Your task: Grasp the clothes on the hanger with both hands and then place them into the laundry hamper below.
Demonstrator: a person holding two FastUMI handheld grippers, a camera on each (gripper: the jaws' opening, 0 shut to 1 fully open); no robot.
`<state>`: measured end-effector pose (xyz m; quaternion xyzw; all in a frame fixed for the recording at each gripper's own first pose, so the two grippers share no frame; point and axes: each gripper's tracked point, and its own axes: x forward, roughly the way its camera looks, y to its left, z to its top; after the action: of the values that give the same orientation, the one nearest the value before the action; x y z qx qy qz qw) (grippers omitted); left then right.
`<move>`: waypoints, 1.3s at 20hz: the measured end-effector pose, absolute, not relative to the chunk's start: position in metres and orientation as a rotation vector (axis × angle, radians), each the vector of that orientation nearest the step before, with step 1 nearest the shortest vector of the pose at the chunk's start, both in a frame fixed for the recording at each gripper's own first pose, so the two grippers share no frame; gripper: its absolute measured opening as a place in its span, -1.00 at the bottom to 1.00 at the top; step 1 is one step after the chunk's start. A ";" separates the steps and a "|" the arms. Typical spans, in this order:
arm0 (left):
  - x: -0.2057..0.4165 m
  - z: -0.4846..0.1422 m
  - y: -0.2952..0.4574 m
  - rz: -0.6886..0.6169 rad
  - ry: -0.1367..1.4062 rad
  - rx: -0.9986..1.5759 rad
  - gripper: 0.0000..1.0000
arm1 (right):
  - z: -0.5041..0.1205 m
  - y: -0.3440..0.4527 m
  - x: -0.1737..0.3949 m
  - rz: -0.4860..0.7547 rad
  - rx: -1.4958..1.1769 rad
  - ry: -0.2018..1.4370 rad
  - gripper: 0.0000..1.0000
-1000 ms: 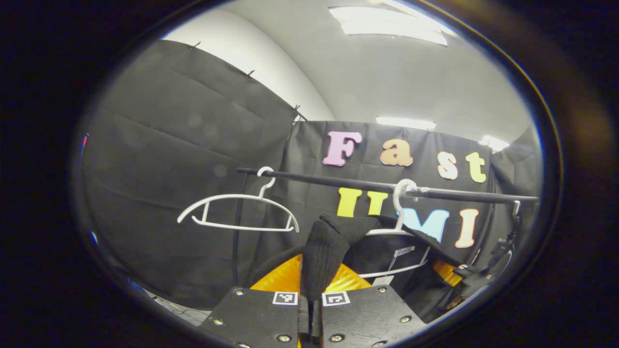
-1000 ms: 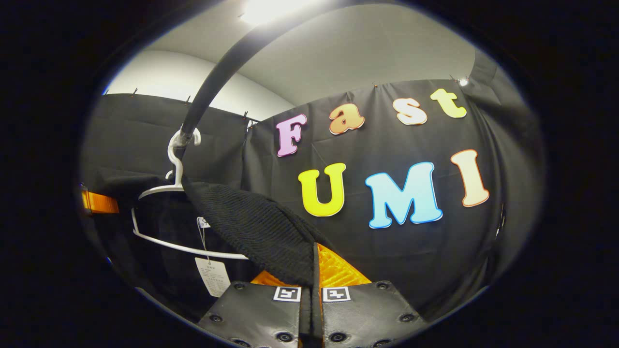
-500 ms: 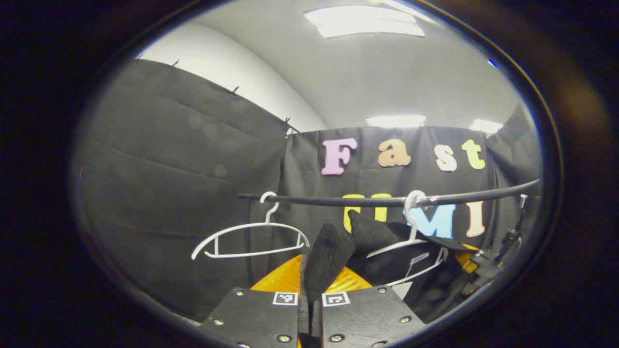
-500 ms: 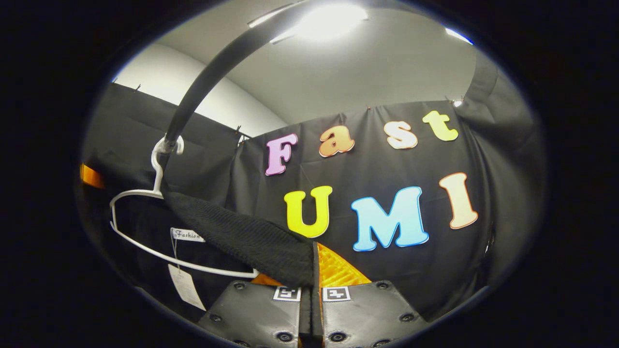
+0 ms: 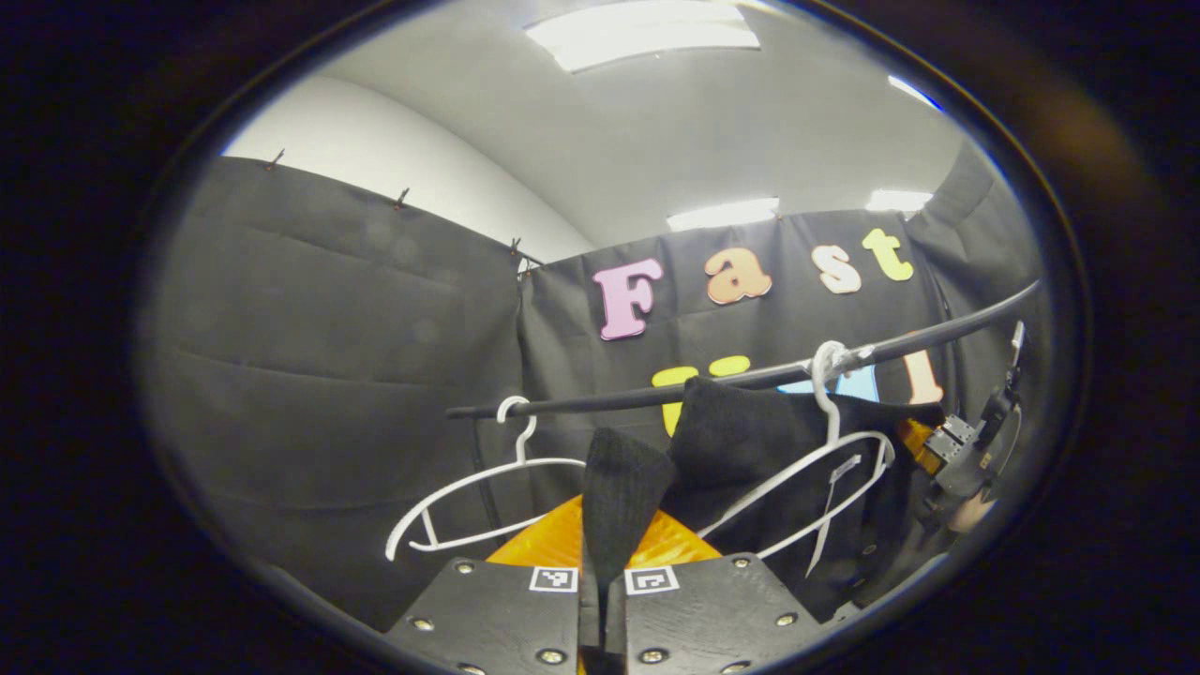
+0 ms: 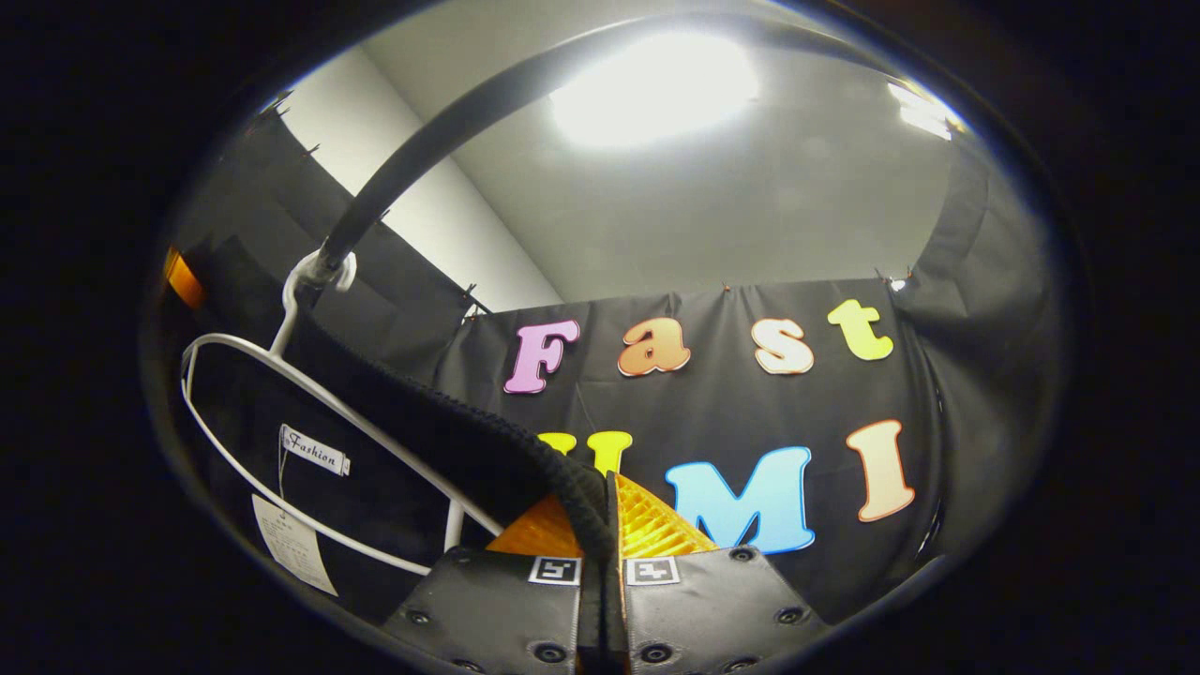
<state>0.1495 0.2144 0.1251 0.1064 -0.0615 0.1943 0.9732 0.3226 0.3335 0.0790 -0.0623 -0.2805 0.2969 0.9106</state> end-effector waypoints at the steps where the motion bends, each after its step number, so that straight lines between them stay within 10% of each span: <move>1: 0.154 0.123 0.217 0.378 -0.112 0.219 -0.91 | 0.081 0.336 0.323 0.608 -0.155 -0.612 -0.99; 26: 0.174 0.077 0.251 0.131 0.041 0.238 -0.91 | 0.032 0.375 0.353 0.758 -0.096 -0.450 -0.93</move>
<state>0.1738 0.2505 0.0769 0.1184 0.0205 0.0655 0.9906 0.3534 0.3745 0.0322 -0.0466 -0.2177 0.3666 0.9033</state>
